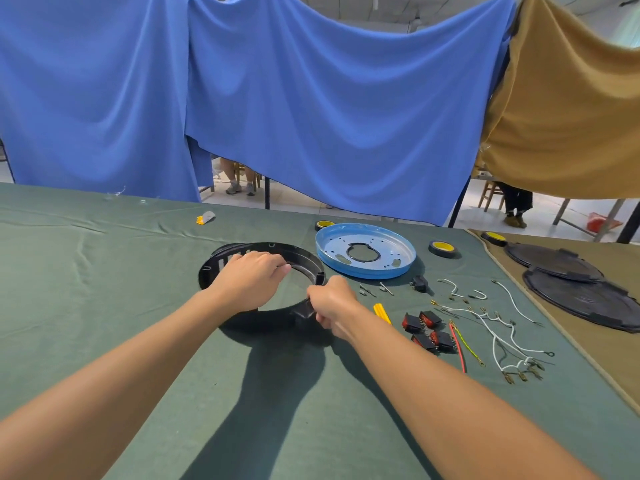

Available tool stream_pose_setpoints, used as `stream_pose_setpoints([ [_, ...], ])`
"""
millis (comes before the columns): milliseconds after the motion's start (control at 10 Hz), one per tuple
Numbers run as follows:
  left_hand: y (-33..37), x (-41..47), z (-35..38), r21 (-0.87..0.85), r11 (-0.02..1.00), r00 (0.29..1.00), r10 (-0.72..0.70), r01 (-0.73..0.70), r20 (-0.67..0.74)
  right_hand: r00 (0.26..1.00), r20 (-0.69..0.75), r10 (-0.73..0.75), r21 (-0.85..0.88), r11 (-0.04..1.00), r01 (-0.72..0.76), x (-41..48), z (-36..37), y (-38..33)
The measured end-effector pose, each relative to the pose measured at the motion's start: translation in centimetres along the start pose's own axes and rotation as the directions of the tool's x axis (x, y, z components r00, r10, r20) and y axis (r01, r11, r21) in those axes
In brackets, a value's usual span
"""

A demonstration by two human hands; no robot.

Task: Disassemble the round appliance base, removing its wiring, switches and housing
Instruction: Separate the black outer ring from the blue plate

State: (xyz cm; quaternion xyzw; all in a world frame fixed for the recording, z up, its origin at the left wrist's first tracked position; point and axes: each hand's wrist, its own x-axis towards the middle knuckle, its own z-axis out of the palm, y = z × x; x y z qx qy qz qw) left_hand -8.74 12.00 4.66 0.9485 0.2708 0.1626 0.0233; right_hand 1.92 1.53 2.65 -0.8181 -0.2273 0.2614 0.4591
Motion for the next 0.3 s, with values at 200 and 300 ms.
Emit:
stream_pose_setpoints([
  [200, 2.0, -1.6, 1.9, -0.092, 0.992, 0.995, -0.091, 0.087, -0.045, 0.997, 0.018, 0.070, 0.163, 0.984, -0.072, 1.1, -0.9, -0.4],
  [300, 3.5, -2.8, 3.3, -0.004, 0.993, 0.978, -0.115, 0.116, -0.173, 0.998, -0.042, -0.049, -0.020, 0.999, 0.049, 0.1, -2.6, 0.8],
])
